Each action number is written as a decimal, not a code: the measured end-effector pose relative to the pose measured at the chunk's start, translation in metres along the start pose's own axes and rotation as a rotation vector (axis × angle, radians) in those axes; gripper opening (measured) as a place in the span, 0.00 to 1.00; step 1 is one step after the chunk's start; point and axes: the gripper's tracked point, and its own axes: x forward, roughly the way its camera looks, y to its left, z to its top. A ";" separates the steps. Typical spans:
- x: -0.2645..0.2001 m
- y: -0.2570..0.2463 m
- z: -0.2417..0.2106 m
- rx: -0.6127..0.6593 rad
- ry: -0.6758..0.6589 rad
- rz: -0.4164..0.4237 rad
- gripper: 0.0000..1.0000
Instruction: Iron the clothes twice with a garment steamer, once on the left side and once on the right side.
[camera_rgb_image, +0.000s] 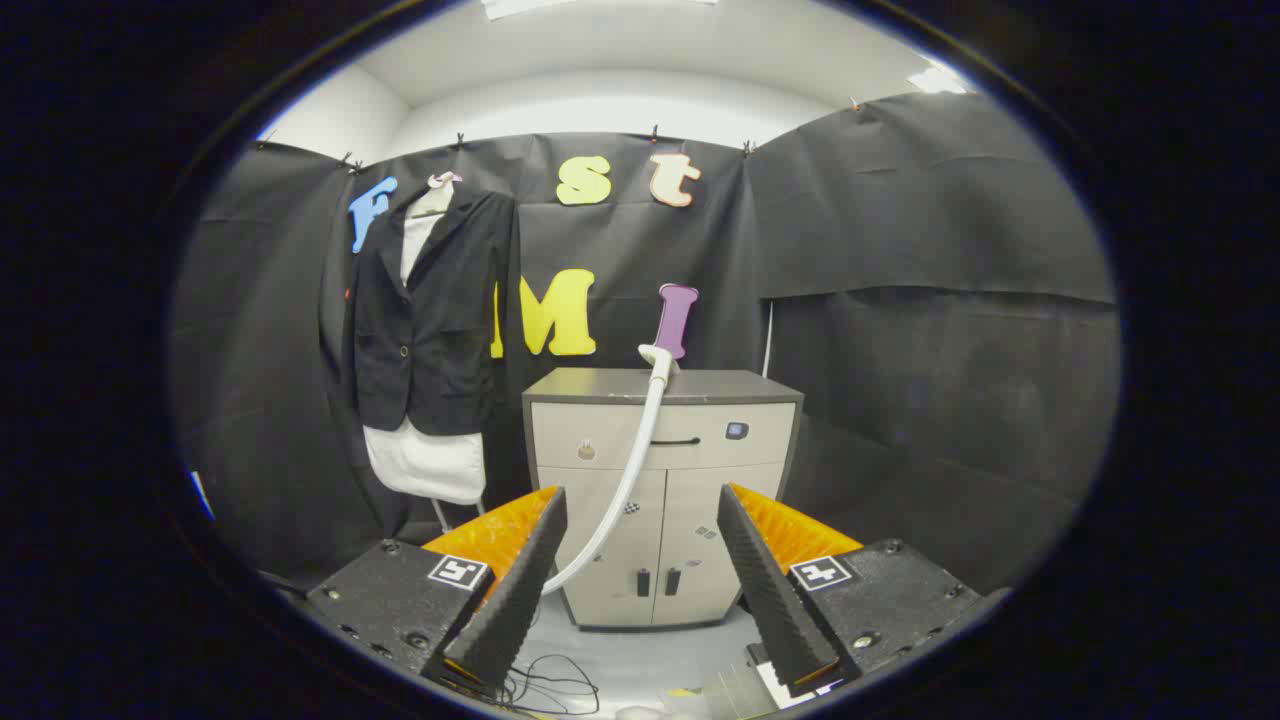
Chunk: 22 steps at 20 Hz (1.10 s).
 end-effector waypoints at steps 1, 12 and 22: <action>0.001 -0.001 0.001 0.001 0.000 -0.001 0.95; 0.006 -0.006 0.003 0.010 0.002 -0.011 0.95; 0.023 -0.006 0.015 0.015 0.005 -0.010 0.95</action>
